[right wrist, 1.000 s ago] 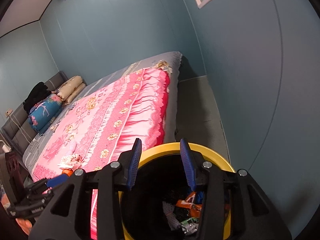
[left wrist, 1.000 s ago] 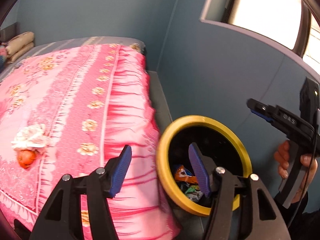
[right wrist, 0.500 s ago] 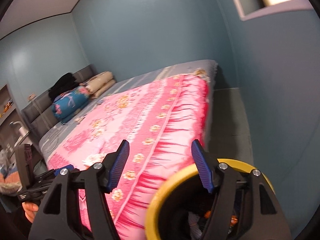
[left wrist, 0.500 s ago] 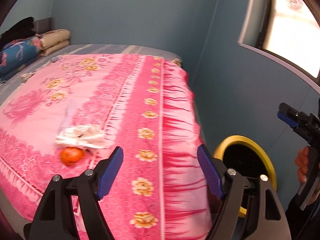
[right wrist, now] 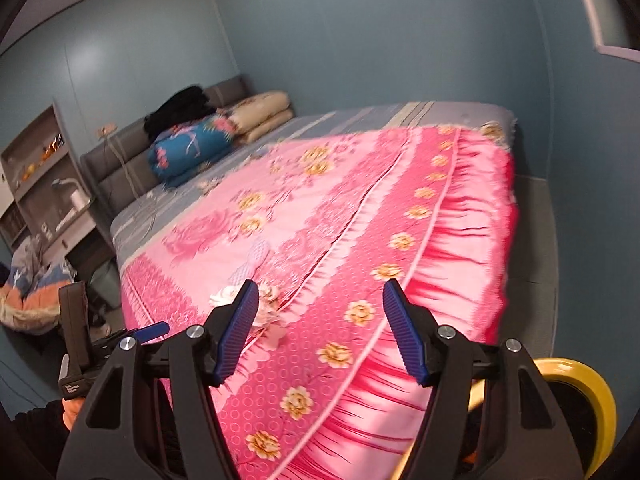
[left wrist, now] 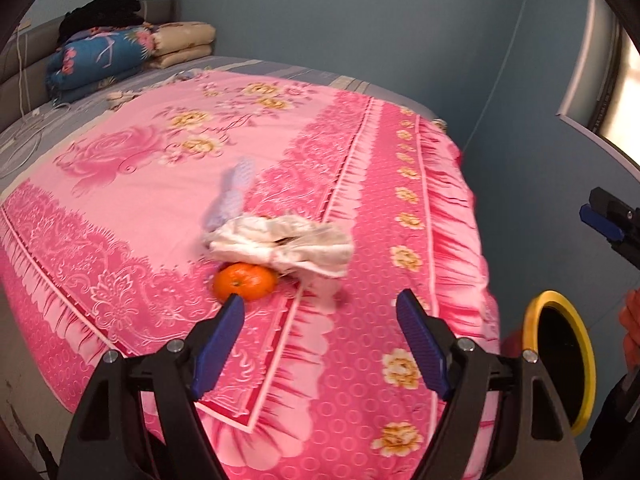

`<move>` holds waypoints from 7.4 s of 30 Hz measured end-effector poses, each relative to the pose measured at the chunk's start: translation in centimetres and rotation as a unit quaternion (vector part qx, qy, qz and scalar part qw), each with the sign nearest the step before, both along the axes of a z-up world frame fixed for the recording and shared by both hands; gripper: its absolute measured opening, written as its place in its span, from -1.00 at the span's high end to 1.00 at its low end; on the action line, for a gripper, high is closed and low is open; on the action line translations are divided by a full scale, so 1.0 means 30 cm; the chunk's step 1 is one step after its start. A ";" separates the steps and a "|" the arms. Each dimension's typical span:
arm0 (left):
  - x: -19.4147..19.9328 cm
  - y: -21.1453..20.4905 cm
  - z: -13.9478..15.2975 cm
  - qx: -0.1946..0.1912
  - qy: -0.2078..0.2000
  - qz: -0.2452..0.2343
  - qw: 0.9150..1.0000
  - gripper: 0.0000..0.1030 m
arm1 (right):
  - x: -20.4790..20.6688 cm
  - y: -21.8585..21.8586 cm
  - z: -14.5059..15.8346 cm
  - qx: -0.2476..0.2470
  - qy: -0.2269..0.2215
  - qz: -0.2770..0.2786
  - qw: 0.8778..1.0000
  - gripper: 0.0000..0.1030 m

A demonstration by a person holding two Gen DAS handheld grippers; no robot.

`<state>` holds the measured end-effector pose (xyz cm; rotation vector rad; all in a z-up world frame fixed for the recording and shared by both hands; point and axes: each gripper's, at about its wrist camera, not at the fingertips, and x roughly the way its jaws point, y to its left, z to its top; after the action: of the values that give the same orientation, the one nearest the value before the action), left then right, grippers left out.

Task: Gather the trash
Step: 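Move both tools back to the orange and white tissues on the bed, then grasp the orange with the left gripper while the right grasps a white tissue, then carry the orange and white tissue over the yellow-rimmed bin, then open both grippers to drop the orange and tissue into the bin, then move both tools back over the lilac mesh net and tissues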

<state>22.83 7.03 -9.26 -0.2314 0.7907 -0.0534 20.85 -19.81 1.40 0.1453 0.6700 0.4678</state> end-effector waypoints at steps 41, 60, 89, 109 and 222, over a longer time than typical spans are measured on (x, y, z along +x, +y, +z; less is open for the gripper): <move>0.308 0.181 -0.355 -0.032 0.091 0.003 0.995 0.06 | 0.504 0.661 -0.561 -0.074 0.257 0.157 0.951 0.09; 0.250 0.163 -0.304 -0.037 0.077 -0.018 0.996 0.38 | 0.451 0.657 -0.512 -0.106 0.209 0.144 0.962 0.87; 0.020 0.158 -0.038 -0.049 -0.008 -0.019 0.999 0.40 | 0.239 0.283 -0.181 -0.049 0.103 0.052 0.992 0.87; -0.090 -0.073 0.190 -0.052 -0.064 -0.077 0.994 0.40 | -0.087 -0.085 0.031 0.002 0.004 -0.019 1.000 0.87; 0.171 0.089 0.107 -0.048 -0.027 0.000 0.998 -0.63 | -0.003 -0.042 -0.122 0.021 0.020 -0.012 0.999 -0.80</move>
<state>27.96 9.70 -6.05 -0.3210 0.7347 -0.0970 20.75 -21.08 -2.26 0.2035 0.6965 0.4566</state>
